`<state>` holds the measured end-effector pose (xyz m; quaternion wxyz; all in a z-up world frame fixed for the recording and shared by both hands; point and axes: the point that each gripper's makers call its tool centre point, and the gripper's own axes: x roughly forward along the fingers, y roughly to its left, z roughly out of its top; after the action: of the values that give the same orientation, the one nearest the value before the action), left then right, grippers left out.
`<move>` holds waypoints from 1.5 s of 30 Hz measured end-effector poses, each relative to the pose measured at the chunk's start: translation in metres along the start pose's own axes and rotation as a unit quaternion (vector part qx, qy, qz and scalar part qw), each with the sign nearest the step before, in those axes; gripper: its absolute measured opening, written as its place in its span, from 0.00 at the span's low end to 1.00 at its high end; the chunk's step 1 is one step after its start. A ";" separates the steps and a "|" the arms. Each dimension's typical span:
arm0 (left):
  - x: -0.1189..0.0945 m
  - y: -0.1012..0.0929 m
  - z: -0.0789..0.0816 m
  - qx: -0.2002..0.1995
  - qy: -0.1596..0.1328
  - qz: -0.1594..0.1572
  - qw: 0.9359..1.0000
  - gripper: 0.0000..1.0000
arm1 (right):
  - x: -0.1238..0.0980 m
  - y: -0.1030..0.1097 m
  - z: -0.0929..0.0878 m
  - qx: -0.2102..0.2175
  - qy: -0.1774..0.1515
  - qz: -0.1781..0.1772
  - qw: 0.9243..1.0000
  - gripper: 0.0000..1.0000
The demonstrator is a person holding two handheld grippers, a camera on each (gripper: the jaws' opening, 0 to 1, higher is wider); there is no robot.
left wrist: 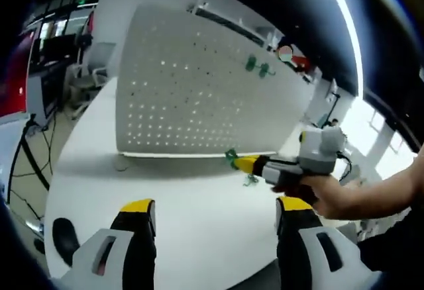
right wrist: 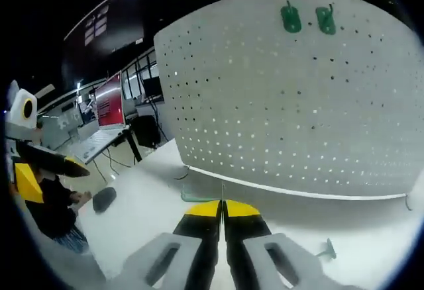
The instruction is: Insert the hook assembly into the mounting plate slot until the hook locks in place.
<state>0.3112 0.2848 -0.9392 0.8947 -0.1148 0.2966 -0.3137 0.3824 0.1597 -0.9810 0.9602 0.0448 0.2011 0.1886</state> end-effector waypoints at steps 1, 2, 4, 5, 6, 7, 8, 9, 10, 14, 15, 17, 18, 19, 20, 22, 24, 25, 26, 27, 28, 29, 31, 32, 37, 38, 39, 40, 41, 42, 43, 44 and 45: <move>0.001 -0.002 0.003 -0.007 -0.004 -0.005 1.000 0.72 | -0.004 0.003 0.004 0.003 -0.006 0.003 1.000 0.00; 0.002 -0.005 0.005 -0.015 -0.008 -0.010 1.000 0.71 | -0.009 0.007 0.009 0.006 -0.015 0.007 1.000 0.00; 0.005 -0.010 0.010 -0.031 -0.015 -0.023 0.999 0.67 | -0.016 0.016 0.018 0.020 -0.031 0.020 0.999 0.00; 0.006 -0.014 0.013 -0.040 -0.019 -0.029 0.999 0.66 | -0.020 0.019 0.021 0.023 -0.036 0.023 0.999 0.00; 0.007 -0.016 0.015 -0.046 -0.022 -0.034 0.998 0.65 | -0.026 0.025 0.025 0.027 -0.043 0.030 0.998 0.00; 0.008 -0.021 0.018 -0.055 -0.028 -0.043 0.997 0.64 | -0.029 0.030 0.029 0.032 -0.052 0.038 0.997 0.00; 0.008 -0.023 0.020 -0.059 -0.031 -0.049 0.997 0.63 | -0.035 0.036 0.034 0.038 -0.063 0.047 0.996 0.00; 0.009 -0.026 0.022 -0.063 -0.035 -0.054 0.996 0.62 | -0.038 0.039 0.036 0.037 -0.066 0.049 0.996 0.00; 0.009 -0.028 0.023 -0.068 -0.037 -0.058 0.995 0.61 | -0.043 0.043 0.038 0.040 -0.070 0.053 0.995 0.00; 0.011 -0.036 0.028 -0.095 -0.045 -0.074 0.992 0.57 | -0.054 0.053 0.045 0.055 -0.087 0.062 0.993 0.00; 0.011 -0.038 0.029 -0.098 -0.048 -0.076 0.991 0.56 | -0.056 0.056 0.046 0.054 -0.090 0.064 0.992 0.00; 0.012 -0.042 0.031 -0.108 -0.053 -0.084 0.989 0.52 | -0.060 0.060 0.048 0.056 -0.096 0.066 0.992 0.00; 0.012 -0.044 0.032 -0.111 -0.055 -0.088 0.988 0.51 | -0.061 0.061 0.047 0.057 -0.097 0.067 0.991 0.00; 0.012 -0.046 0.033 -0.113 -0.058 -0.091 0.988 0.50 | -0.063 0.063 0.047 0.060 -0.100 0.069 0.991 0.00; 0.013 -0.048 0.034 -0.116 -0.060 -0.095 0.987 0.48 | -0.064 0.064 0.047 0.062 -0.100 0.071 0.991 0.00; 0.014 -0.053 0.035 -0.118 -0.059 -0.102 0.986 0.46 | -0.065 0.066 0.046 0.067 -0.101 0.074 0.990 0.00; 0.015 -0.057 0.035 -0.118 -0.059 -0.109 0.985 0.42 | -0.066 0.068 0.047 0.068 -0.103 0.076 0.989 0.00; 0.015 -0.058 0.036 -0.115 -0.064 -0.113 0.985 0.40 | -0.066 0.069 0.047 0.069 -0.103 0.078 0.989 0.00; 0.014 -0.059 0.037 -0.112 -0.072 -0.114 0.985 0.38 | -0.068 0.071 0.047 0.070 -0.105 0.080 0.989 0.00; 0.014 -0.059 0.038 -0.113 -0.073 -0.115 0.984 0.36 | -0.068 0.072 0.048 0.070 -0.106 0.082 0.989 0.00; 0.014 -0.059 0.038 -0.112 -0.074 -0.116 0.984 0.35 | -0.069 0.074 0.048 0.070 -0.107 0.086 0.988 0.00; 0.014 -0.059 0.039 -0.113 -0.075 -0.116 0.984 0.34 | -0.070 0.076 0.048 0.070 -0.109 0.087 0.988 0.00; 0.013 -0.059 0.039 -0.110 -0.076 -0.116 0.984 0.33 | -0.071 0.078 0.049 0.073 -0.110 0.092 0.987 0.00; 0.013 -0.059 0.038 -0.107 -0.074 -0.118 0.985 0.31 | -0.071 0.079 0.049 0.073 -0.111 0.094 0.987 0.00; 0.014 -0.060 0.034 -0.112 -0.068 -0.120 0.984 0.24 | -0.073 0.086 0.051 0.076 -0.120 0.106 0.984 0.00; 0.014 -0.060 0.033 -0.118 -0.068 -0.123 0.983 0.23 | -0.074 0.088 0.051 0.078 -0.123 0.109 0.983 0.00; 0.014 -0.059 0.034 -0.120 -0.069 -0.123 0.983 0.22 | -0.074 0.087 0.052 0.078 -0.124 0.108 0.983 0.00; 0.014 -0.059 0.032 -0.122 -0.065 -0.123 0.983 0.21 | -0.074 0.088 0.051 0.080 -0.124 0.109 0.983 0.00; 0.014 -0.057 0.032 -0.121 -0.065 -0.119 0.983 0.22 | -0.075 0.089 0.051 0.080 -0.124 0.110 0.983 0.00; 0.014 -0.056 0.033 -0.120 -0.067 -0.117 0.984 0.23 | -0.075 0.089 0.051 0.080 -0.124 0.110 0.983 0.00; 0.014 -0.057 0.033 -0.122 -0.065 -0.120 0.983 0.21 | -0.075 0.089 0.052 0.080 -0.126 0.110 0.983 0.00; 0.013 -0.059 0.032 -0.125 -0.064 -0.124 0.982 0.18 | -0.075 0.089 0.052 0.081 -0.126 0.112 0.982 0.00; 0.013 -0.060 0.034 -0.133 -0.066 -0.128 0.981 0.17 | -0.075 0.090 0.052 0.081 -0.127 0.113 0.982 0.00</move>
<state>0.3103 0.2306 -0.8951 0.8418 -0.2897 0.2589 -0.3749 0.3089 0.2139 -0.8914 0.9435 0.1686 0.0863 0.2719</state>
